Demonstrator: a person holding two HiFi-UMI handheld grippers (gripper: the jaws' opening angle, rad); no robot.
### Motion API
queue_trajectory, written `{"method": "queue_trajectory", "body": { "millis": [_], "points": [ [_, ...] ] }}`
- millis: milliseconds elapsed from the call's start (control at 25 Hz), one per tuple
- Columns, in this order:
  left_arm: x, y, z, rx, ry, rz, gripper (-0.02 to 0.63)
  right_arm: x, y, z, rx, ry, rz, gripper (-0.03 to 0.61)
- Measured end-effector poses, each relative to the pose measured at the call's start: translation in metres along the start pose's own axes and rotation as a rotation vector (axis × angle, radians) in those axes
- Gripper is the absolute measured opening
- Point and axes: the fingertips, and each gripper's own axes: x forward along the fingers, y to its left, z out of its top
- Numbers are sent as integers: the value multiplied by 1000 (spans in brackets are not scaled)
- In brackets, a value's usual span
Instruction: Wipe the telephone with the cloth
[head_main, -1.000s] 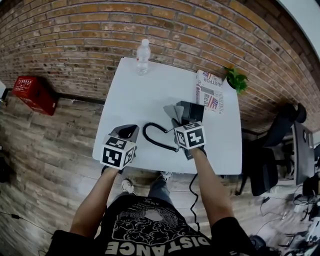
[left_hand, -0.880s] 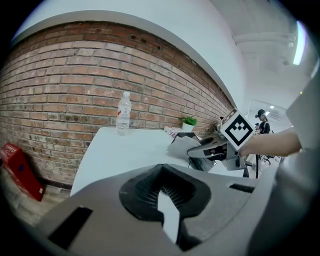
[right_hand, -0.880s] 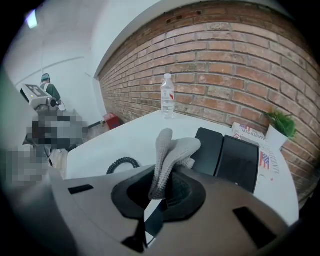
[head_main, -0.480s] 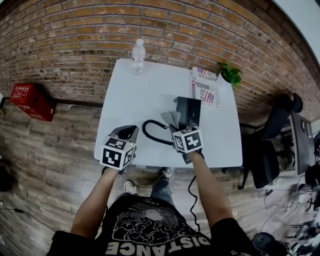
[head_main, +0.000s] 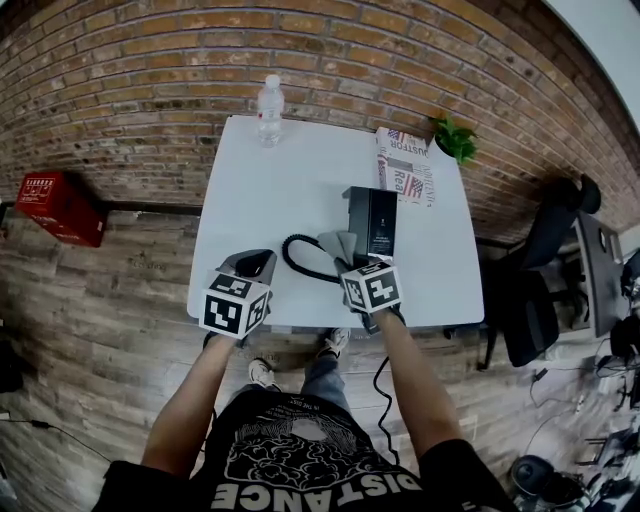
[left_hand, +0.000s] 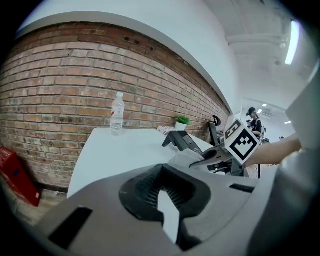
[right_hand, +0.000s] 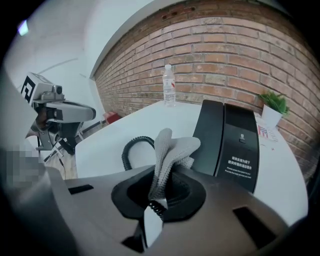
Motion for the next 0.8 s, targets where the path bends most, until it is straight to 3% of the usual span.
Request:
{"method": "queue_trajectory", "body": {
  "millis": [200,400,600,800],
  "points": [
    [8,-4,5,3,1,-8,6,-15,0,11,-9,-39,6,11],
    [24,-12,17,10,-3,-21,6,-45,-10,51,-16,-153,9,11],
    [43,-20,28,14,-2,-30,6,-78,-36,98,0,-269,8,11],
    [59,-21,39,7,-4,-17,6,-90,-72,131,-10,-313,-10,11]
  ]
}}
